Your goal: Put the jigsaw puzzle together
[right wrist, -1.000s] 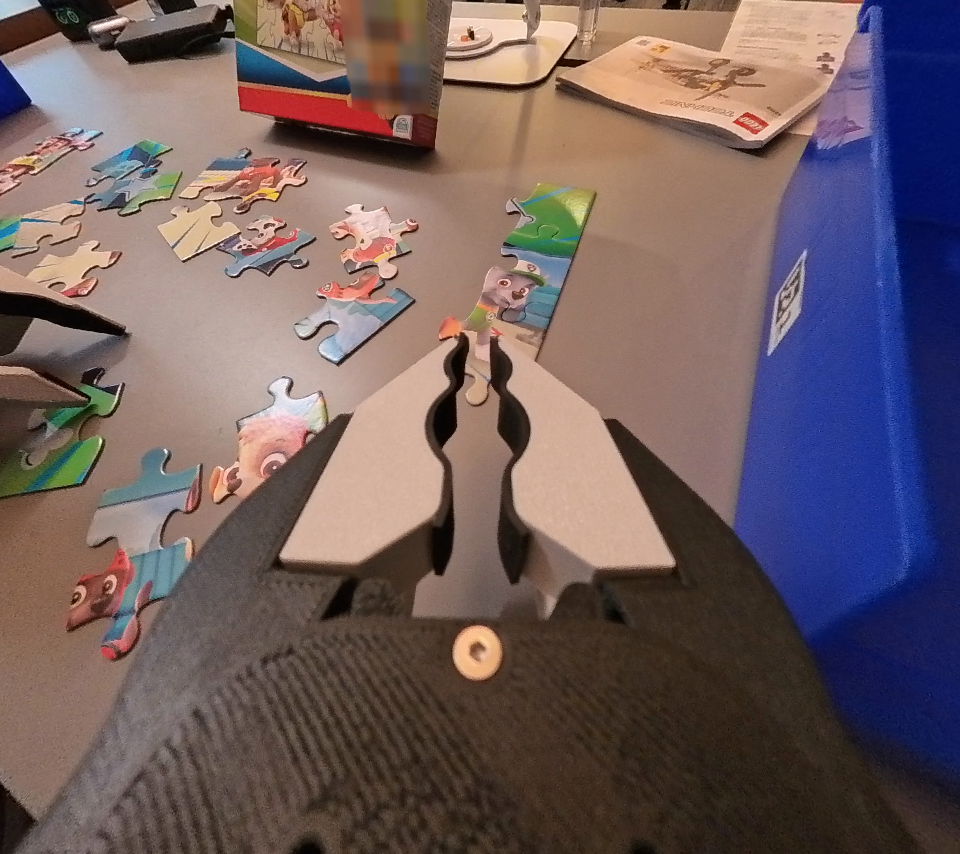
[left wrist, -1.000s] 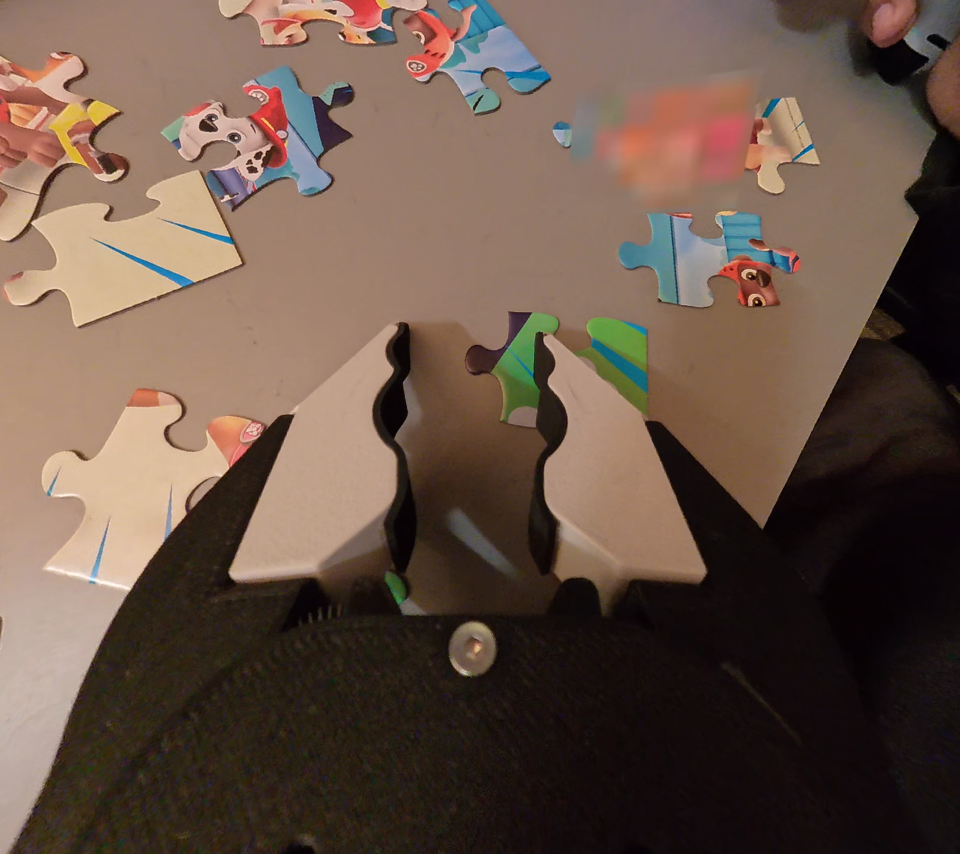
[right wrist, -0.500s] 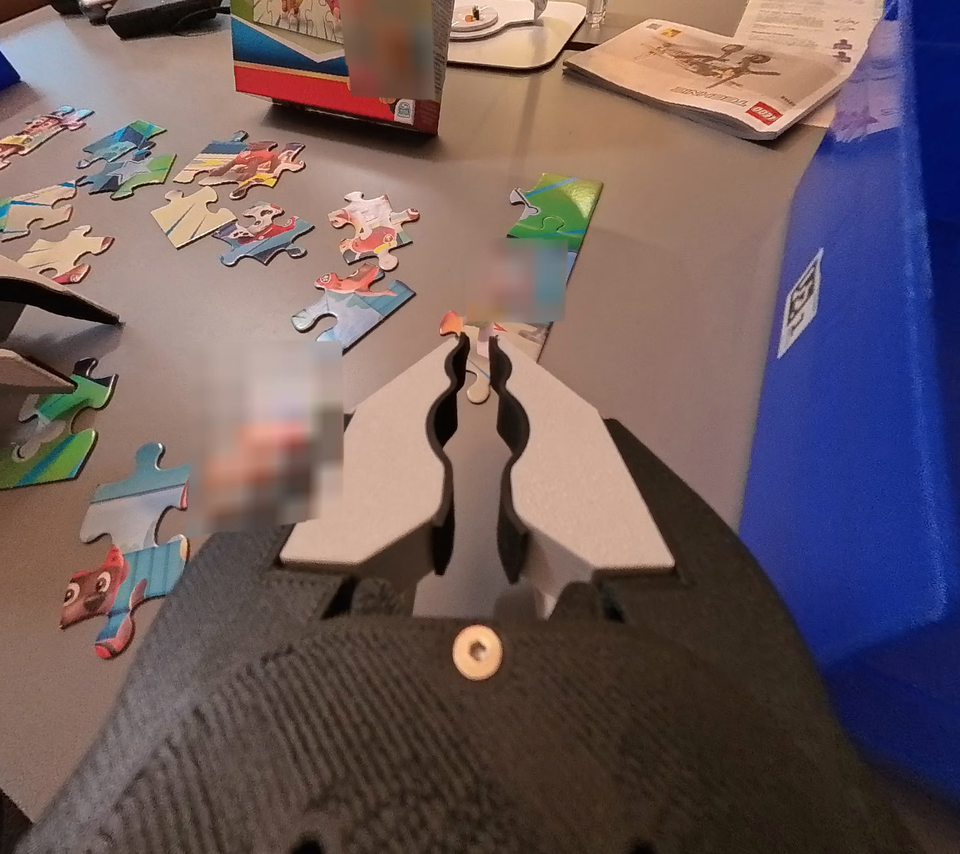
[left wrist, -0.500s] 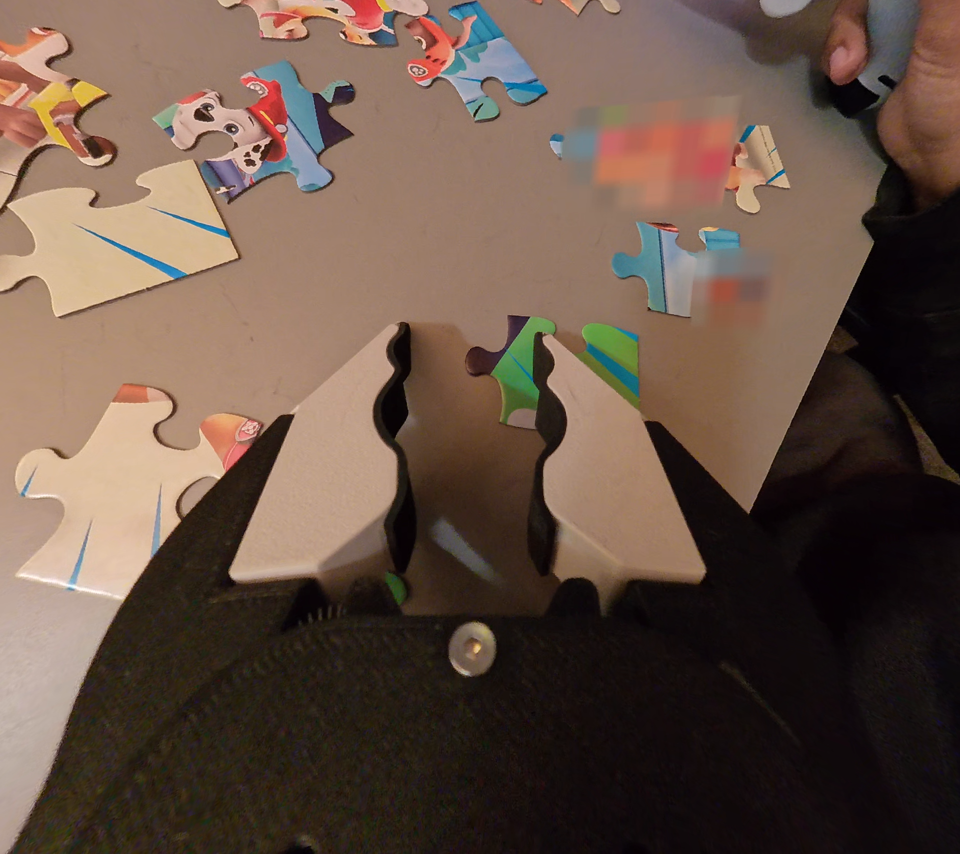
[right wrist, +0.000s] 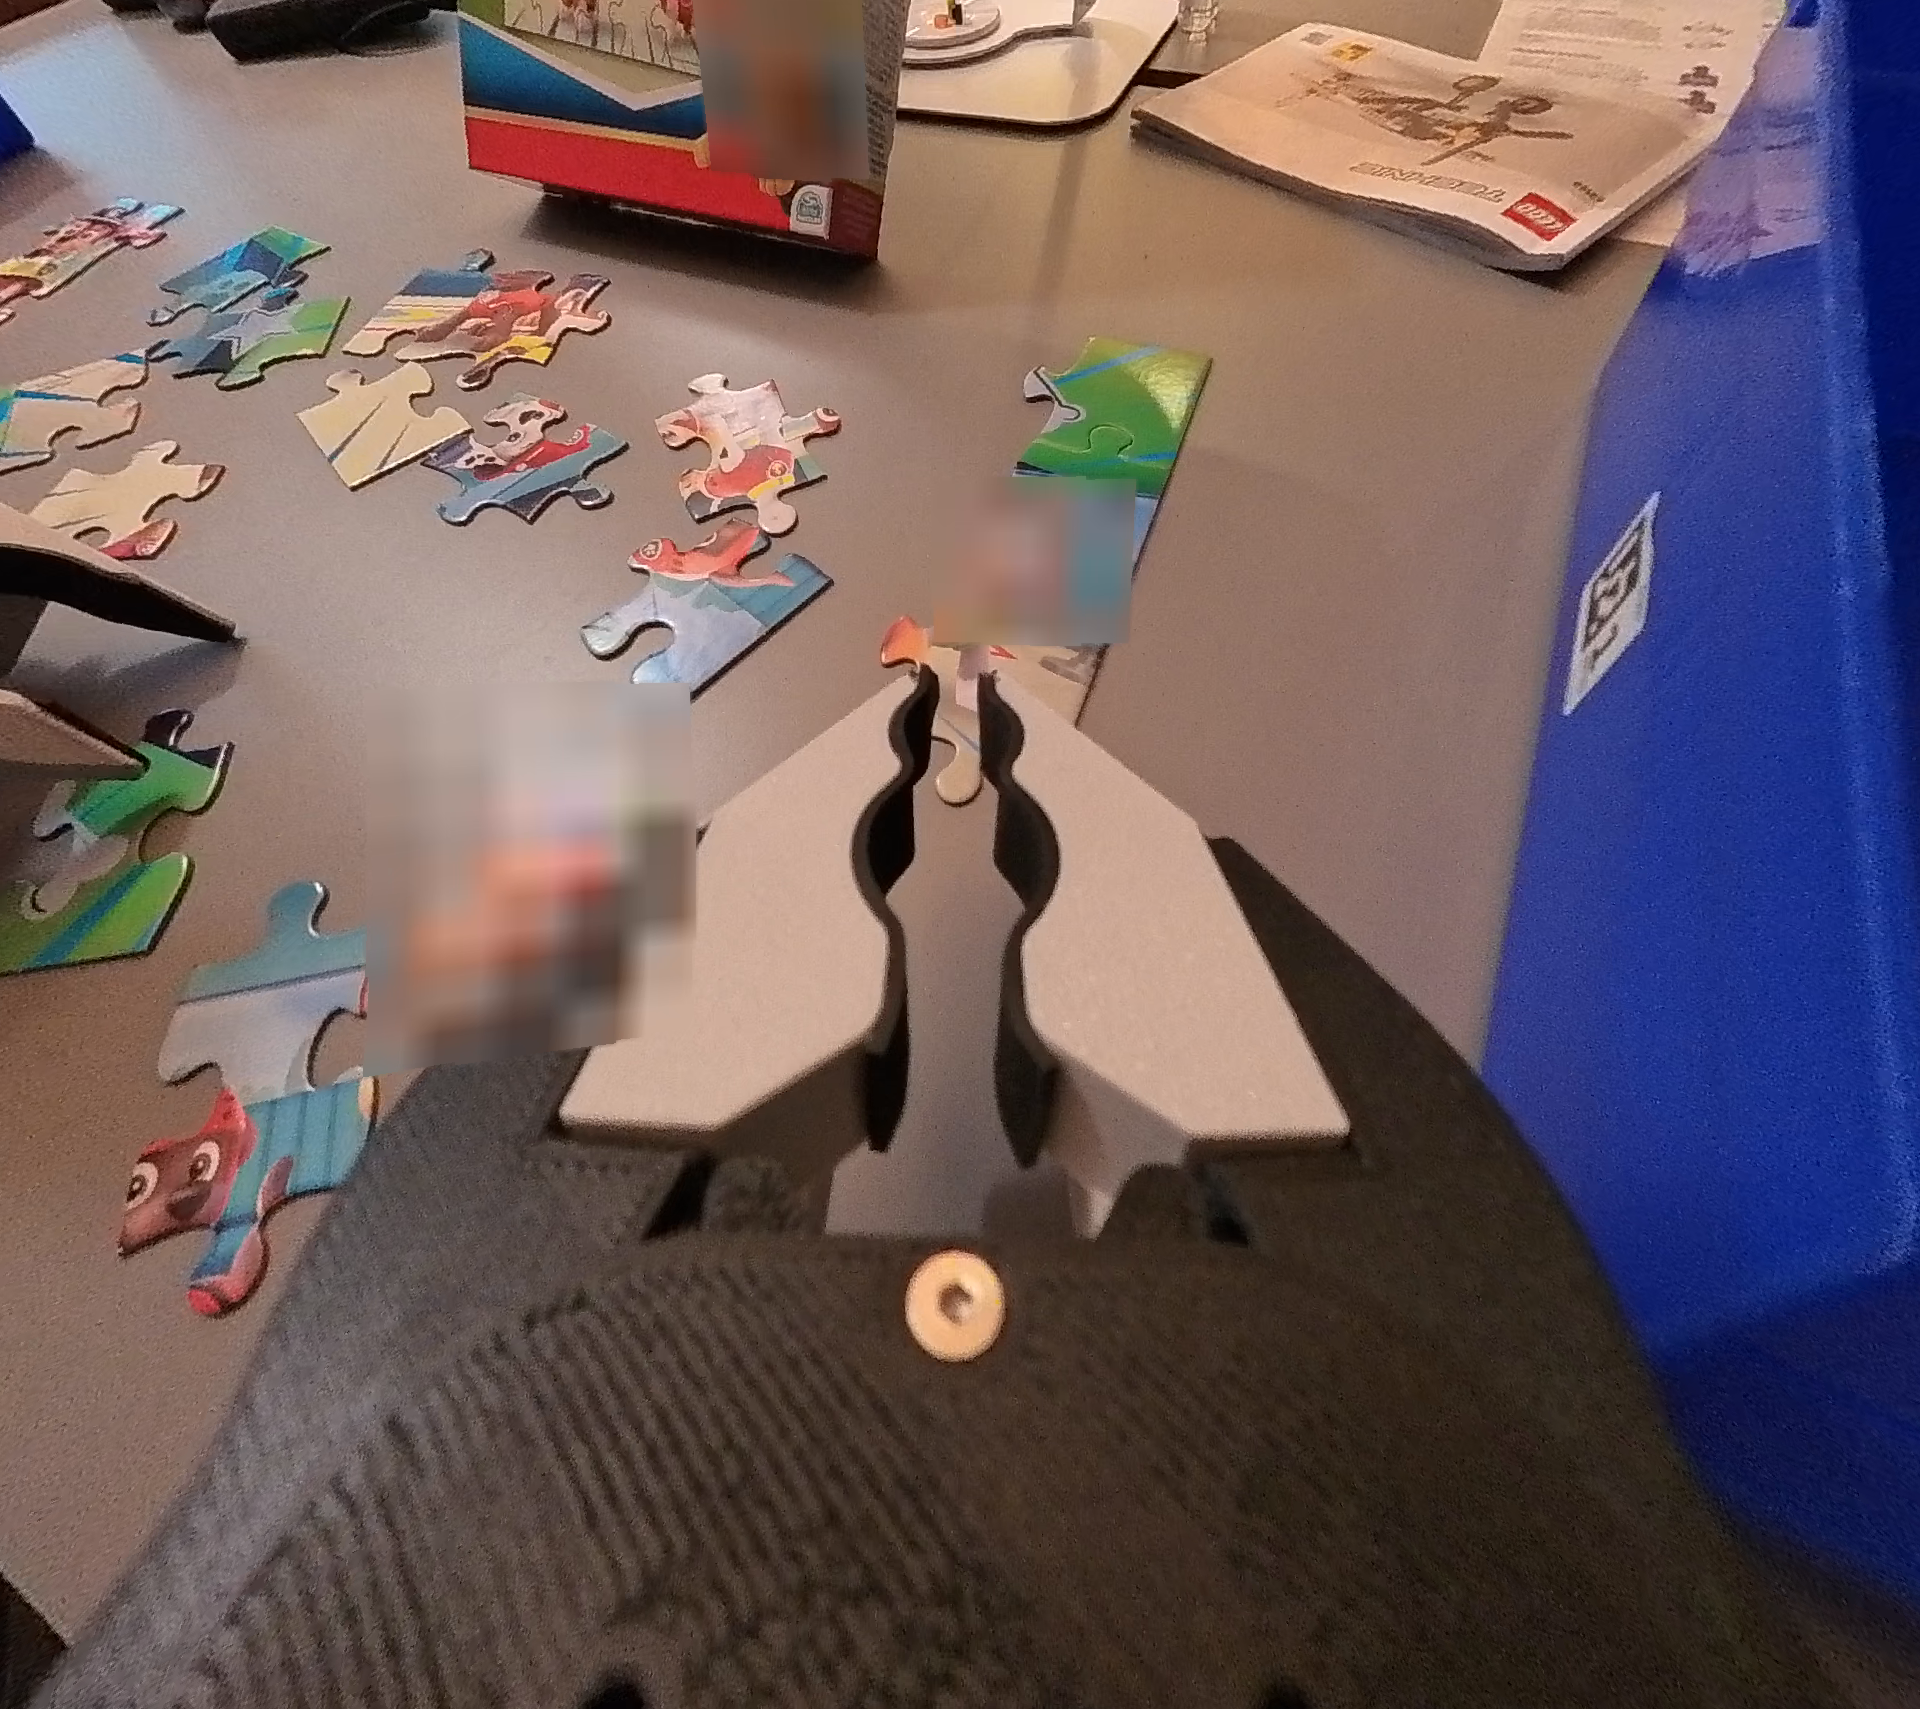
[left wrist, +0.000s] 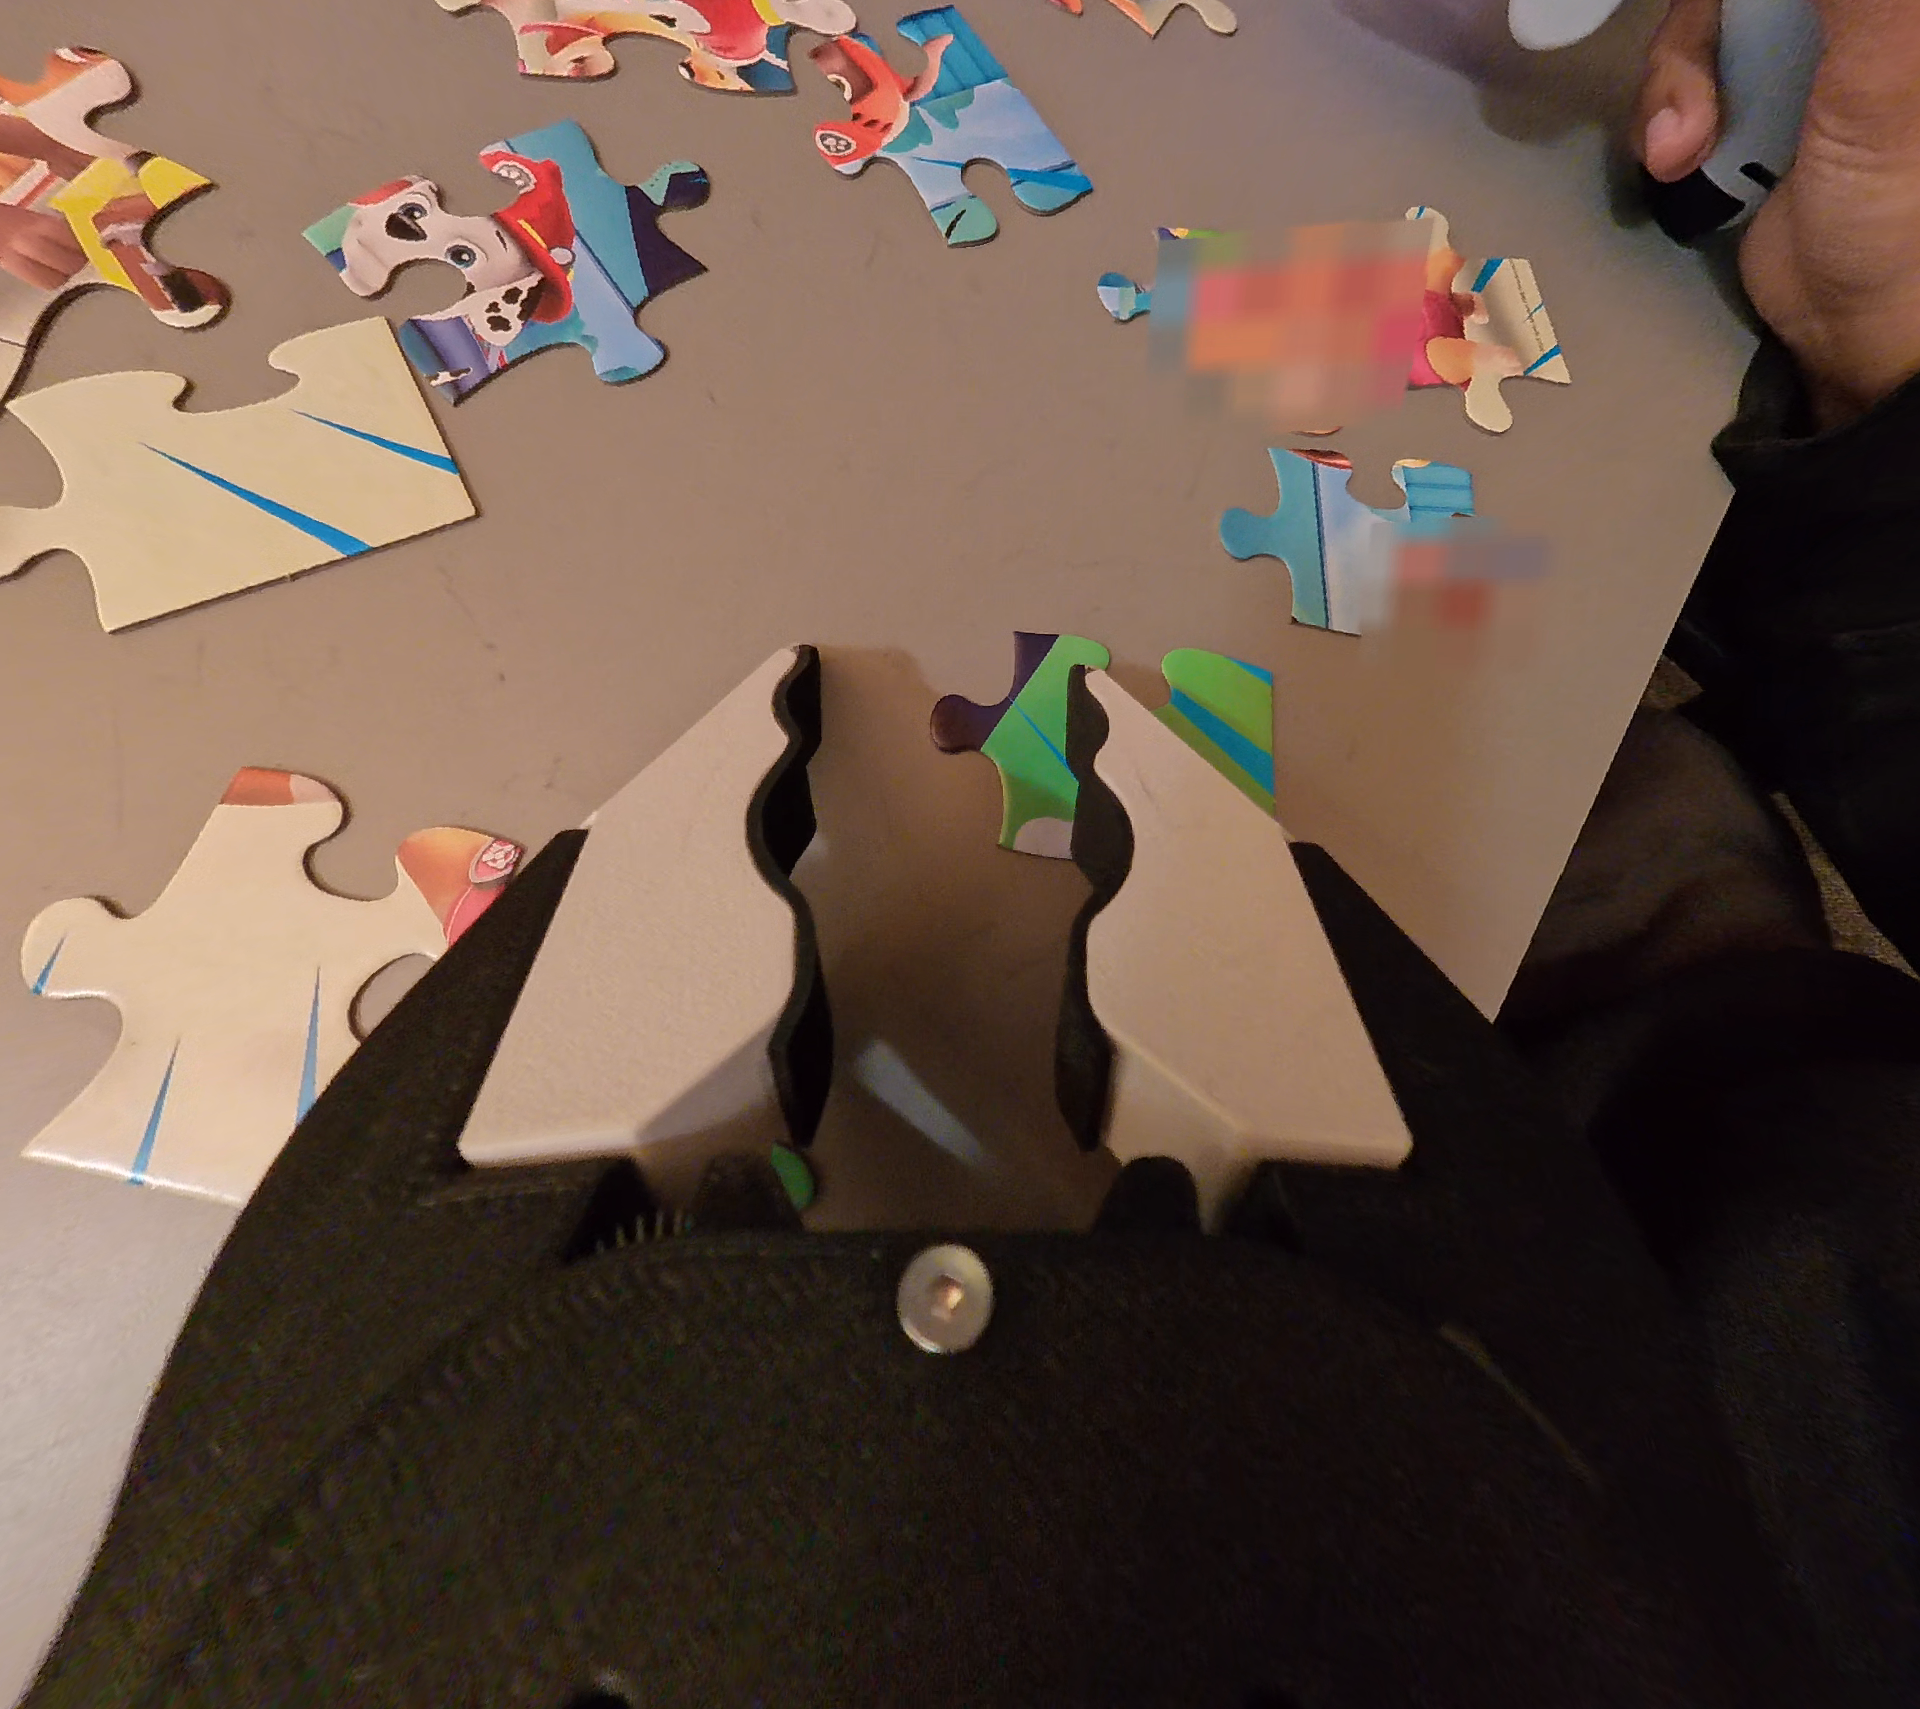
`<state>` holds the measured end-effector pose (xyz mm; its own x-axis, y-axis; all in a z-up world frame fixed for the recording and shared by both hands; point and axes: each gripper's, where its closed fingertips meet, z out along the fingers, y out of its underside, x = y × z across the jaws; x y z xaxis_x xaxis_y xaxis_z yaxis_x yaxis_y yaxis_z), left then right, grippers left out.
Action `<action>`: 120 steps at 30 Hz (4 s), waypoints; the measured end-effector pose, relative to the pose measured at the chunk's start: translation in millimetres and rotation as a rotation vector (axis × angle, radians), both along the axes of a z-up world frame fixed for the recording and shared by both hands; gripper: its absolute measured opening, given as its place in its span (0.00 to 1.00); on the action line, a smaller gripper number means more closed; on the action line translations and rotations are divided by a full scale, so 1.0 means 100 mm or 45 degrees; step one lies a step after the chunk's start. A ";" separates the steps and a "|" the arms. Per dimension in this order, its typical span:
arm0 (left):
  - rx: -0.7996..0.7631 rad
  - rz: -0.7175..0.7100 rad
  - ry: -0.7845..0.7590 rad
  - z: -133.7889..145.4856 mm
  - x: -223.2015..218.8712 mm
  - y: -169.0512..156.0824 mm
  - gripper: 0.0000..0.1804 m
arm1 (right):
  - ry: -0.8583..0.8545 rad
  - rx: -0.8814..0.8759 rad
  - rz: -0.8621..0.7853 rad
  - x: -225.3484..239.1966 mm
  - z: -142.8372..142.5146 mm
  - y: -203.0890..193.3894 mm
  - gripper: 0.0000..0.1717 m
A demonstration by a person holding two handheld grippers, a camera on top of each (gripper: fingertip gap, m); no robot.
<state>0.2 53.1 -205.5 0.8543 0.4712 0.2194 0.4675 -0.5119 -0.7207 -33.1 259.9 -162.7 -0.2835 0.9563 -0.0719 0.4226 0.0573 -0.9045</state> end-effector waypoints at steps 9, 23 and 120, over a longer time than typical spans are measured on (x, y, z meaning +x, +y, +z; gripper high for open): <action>0.012 0.000 -0.014 0.00 0.00 0.00 0.25 | -0.006 0.001 0.005 0.00 -0.01 -0.01 0.04; 0.027 0.000 -0.032 0.01 0.00 0.00 0.25 | -0.009 0.002 0.012 0.00 -0.01 -0.01 0.04; 0.073 -0.237 -0.022 0.10 0.49 0.61 0.30 | -0.270 0.264 0.417 0.87 -0.39 -1.11 0.21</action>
